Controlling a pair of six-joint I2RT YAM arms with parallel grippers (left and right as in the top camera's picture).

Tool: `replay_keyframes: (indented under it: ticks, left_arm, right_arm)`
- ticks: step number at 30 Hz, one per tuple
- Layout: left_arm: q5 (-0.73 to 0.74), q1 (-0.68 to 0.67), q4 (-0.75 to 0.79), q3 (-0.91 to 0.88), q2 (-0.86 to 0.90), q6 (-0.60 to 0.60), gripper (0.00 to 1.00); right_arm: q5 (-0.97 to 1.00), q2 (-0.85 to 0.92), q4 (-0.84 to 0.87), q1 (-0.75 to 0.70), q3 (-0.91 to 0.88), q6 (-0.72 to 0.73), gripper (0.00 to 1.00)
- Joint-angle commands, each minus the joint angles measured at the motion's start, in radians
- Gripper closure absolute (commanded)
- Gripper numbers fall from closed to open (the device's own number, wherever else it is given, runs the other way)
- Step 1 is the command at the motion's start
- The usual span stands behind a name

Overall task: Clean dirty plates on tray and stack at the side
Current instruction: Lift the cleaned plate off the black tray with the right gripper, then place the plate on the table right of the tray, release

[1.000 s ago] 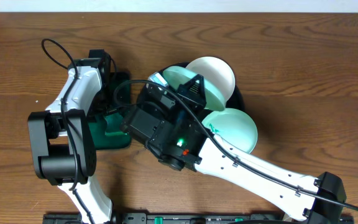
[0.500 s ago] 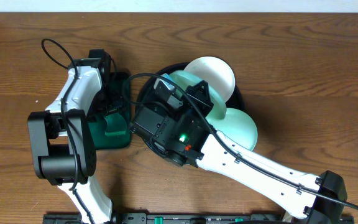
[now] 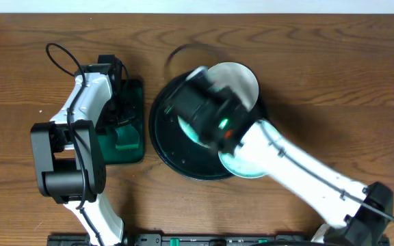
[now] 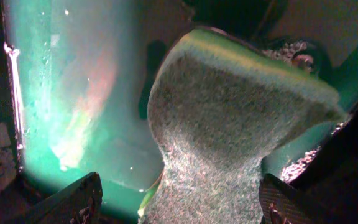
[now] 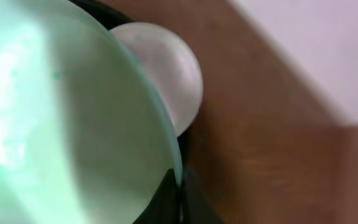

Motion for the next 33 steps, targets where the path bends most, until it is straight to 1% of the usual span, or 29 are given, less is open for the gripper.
replay_keyframes:
  ticks: [1, 5, 11, 15, 20, 25, 28, 33]
  left_arm:
    - [-0.001, 0.003, -0.007, -0.002, 0.008, 0.003, 0.19]
    - [-0.001, 0.003, -0.007, -0.002, 0.008, 0.002, 0.19]
    - [-0.001, 0.003, -0.008, -0.002, 0.008, 0.002, 0.19]
    - [-0.001, 0.003, -0.007, -0.002, 0.008, 0.002, 0.19]
    - [-0.001, 0.003, -0.007, -0.002, 0.008, 0.002, 0.19]
    - [-0.001, 0.003, -0.007, -0.002, 0.008, 0.002, 0.19]
    - [-0.001, 0.003, -0.007, -0.002, 0.008, 0.002, 0.19]
    - [-0.001, 0.003, -0.011, -0.002, 0.008, 0.002, 0.19]
  right_arm:
    - [-0.261, -0.026, 0.005, -0.142, 0.023, 0.221, 0.99]
    - [-0.397, -0.027, 0.020, -0.308, 0.023, 0.284, 0.99]
    - [-0.618, -0.027, 0.030, -0.621, 0.023, 0.286, 0.99]
    - [-0.674, -0.026, 0.031, -0.824, 0.021, 0.279, 0.99]
    - [-0.695, 0.005, 0.031, -1.036, 0.020, 0.214, 0.99]
    - [-0.703, 0.095, 0.027, -1.153, 0.019, 0.158, 0.99]
    - [-0.703, 0.168, 0.041, -1.181, 0.019, 0.135, 0.99]
    - [-0.698, 0.286, 0.081, -1.198, 0.019, 0.135, 0.99]
